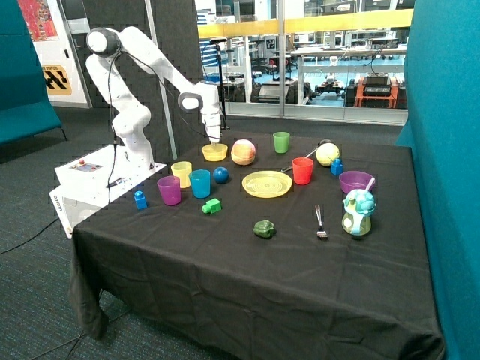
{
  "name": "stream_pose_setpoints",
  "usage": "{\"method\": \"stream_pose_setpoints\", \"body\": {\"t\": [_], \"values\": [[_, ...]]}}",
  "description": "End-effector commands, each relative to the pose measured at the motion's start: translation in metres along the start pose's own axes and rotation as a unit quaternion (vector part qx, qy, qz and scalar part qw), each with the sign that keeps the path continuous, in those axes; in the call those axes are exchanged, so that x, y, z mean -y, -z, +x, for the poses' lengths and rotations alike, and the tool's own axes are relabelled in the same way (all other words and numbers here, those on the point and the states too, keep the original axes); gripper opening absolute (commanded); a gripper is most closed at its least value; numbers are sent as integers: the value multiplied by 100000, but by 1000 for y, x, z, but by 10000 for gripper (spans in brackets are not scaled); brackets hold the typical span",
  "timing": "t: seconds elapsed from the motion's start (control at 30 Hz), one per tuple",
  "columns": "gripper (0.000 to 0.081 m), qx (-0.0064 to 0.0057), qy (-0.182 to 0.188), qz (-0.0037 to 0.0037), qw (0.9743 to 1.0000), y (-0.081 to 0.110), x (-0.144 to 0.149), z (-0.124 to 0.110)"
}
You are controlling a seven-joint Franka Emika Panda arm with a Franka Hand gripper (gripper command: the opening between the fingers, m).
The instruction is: Place the bowl on the plate and the cup in the bowl matching the color
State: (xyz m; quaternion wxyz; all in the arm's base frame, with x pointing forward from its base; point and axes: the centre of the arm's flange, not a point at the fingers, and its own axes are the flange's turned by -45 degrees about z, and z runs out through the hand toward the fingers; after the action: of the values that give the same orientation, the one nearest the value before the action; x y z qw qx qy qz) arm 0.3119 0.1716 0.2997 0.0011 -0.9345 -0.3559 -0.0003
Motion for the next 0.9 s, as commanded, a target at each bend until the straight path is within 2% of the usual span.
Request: {"method": "stream_pose_setpoints", "body": {"t": [0.0,0.03,0.1,0.17,0.23,0.3,0.33,0.37,0.43,0.47,0.53,0.6,0.63,0.7,0.87], "values": [[615,69,-378,-90,99999,-7,-1,3],[621,69,-476,-90,99999,-8,-2,4],[584,69,-804,-90,99997,-9,-5,6],[618,69,-1289,-90,99992,-10,-8,7],[558,68,-1494,-90,99989,-10,-11,9],[593,68,-1625,-90,99987,-10,-12,10],[550,68,-1649,-90,99986,-10,-13,11],[561,68,-1624,-90,99987,-10,-14,11],[533,68,-1572,-90,99988,-9,-14,12],[504,68,-1545,-90,99988,-9,-15,13],[350,68,-1635,-90,99987,-9,-15,14],[110,68,-1716,-91,99985,-9,-16,15],[55,68,-1835,-91,99983,-9,-16,16],[14,68,-1685,-91,99986,-9,-18,17],[0,69,-1267,-90,99992,-10,-19,19]]}}
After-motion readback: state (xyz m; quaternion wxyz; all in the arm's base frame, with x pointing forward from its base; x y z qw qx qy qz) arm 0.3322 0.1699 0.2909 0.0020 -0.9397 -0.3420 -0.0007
